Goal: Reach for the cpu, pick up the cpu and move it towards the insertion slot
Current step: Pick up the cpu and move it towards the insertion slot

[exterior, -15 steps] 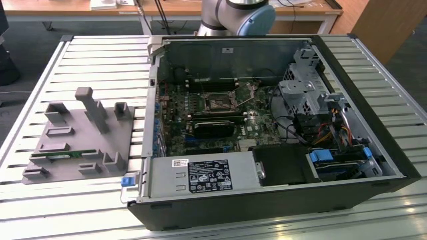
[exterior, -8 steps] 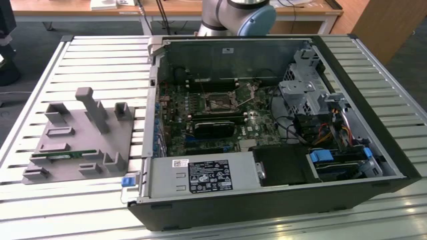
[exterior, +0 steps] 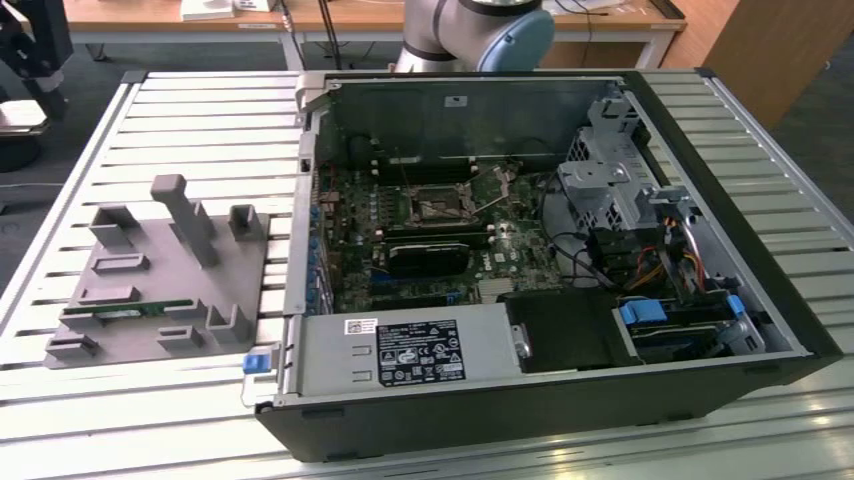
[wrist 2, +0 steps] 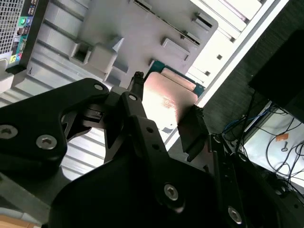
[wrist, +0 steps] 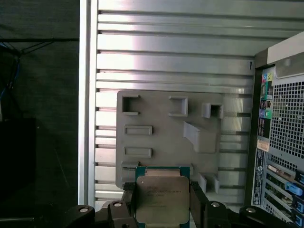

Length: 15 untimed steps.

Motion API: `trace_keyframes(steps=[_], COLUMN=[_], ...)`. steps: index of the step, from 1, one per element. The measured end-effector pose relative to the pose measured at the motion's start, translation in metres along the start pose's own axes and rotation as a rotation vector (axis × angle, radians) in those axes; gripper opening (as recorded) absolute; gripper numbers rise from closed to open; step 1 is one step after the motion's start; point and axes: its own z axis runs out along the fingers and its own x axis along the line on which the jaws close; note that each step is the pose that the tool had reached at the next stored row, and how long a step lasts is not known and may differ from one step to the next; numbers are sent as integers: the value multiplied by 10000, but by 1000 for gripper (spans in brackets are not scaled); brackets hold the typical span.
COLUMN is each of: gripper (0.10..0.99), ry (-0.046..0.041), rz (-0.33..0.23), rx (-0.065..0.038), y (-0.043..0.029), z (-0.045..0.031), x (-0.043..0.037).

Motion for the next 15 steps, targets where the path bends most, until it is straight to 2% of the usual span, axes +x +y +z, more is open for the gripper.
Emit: trace_keyframes(steps=[15], gripper=[541], ry=[64], rz=[-4], rx=[-1], y=[-12], z=[-3], x=[-651])
